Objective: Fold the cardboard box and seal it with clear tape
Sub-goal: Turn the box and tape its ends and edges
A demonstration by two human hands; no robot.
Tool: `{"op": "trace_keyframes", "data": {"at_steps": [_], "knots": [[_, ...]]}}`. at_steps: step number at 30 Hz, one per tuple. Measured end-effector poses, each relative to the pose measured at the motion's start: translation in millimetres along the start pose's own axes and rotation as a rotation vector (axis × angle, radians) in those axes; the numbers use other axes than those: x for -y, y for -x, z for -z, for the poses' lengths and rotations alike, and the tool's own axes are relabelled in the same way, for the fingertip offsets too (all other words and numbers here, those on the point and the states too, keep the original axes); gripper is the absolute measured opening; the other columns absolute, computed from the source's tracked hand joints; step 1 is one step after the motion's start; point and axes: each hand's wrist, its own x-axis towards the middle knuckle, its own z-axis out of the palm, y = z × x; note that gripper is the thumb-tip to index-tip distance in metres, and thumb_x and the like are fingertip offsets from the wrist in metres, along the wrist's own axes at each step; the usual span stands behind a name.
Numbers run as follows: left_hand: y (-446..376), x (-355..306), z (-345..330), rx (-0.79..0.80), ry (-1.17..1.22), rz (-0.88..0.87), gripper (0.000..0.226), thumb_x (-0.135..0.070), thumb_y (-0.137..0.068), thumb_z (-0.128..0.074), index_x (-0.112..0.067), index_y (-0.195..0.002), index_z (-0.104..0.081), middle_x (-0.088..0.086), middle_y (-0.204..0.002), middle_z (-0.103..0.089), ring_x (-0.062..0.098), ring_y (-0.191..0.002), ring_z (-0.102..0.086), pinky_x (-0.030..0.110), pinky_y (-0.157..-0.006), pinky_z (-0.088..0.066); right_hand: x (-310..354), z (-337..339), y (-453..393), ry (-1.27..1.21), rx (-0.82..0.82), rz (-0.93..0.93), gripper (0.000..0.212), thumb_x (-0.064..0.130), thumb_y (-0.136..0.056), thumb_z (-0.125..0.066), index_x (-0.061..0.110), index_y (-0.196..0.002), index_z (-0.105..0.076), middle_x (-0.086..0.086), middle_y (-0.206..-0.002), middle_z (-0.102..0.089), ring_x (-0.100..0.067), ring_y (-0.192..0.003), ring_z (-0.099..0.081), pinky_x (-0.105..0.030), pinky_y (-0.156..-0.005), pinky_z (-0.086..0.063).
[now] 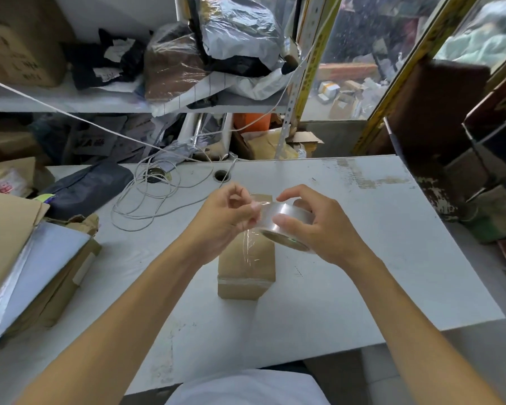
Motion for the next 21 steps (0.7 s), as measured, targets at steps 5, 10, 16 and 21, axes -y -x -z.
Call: {"op": "trace_keyframes", "data": {"at_steps": [5,10,16,21], "knots": [[-11.9,-6.3,6.5,-0.137,-0.181,-0.053,0.018,0.003,-0.092,-0.064,-0.007,-0.083,-0.053,0.008,-0.068,-0.063,0.021,-0.07,-0.059,0.033,-0.07,-0.051,-6.3,-5.1,-5.8,-0.074,0.05,0.032,0.032,0.023,-0.081,-0.05,0.027,-0.111,-0.06,0.002,-0.088,-0.062,-0.021,-0.083,-0.06,-0.041,-0.061,-0.054],[-17.1,-10.1,12.7,-0.204,-0.284,-0.058,0.022,0.003,-0.09,-0.067,-0.01,-0.078,-0.053,0.008,-0.067,-0.063,0.018,-0.068,-0.065,0.028,-0.065,-0.053,-4.5,4.5,-21.4,0.066,0.113,0.036,0.031,0.035,-0.085,-0.055,0.031,-0.116,-0.055,0.002,-0.091,-0.065,-0.016,-0.085,-0.062,-0.034,-0.065,-0.056],[-21.0,-21.1,29.0,-0.187,-0.257,-0.064,0.024,0.004,-0.085,-0.072,-0.01,-0.074,-0.056,0.01,-0.07,-0.072,0.02,-0.067,-0.072,0.024,-0.061,-0.053,-9.9,12.3,-38.4,0.548,0.111,-0.025,0.036,0.048,-0.09,-0.062,0.032,-0.12,-0.048,-0.002,-0.095,-0.064,-0.018,-0.077,-0.061,-0.033,-0.071,-0.058],[-28.2,-19.0,34.7,-0.22,-0.232,-0.036,0.021,0.002,-0.084,-0.074,-0.008,-0.076,-0.057,0.011,-0.071,-0.071,0.017,-0.067,-0.072,0.021,-0.06,-0.053,-7.1,17.2,-38.6,0.457,0.085,-0.07,0.04,0.054,-0.083,-0.067,0.032,-0.114,-0.056,0.004,-0.092,-0.062,-0.014,-0.078,-0.062,-0.027,-0.071,-0.057]]}}
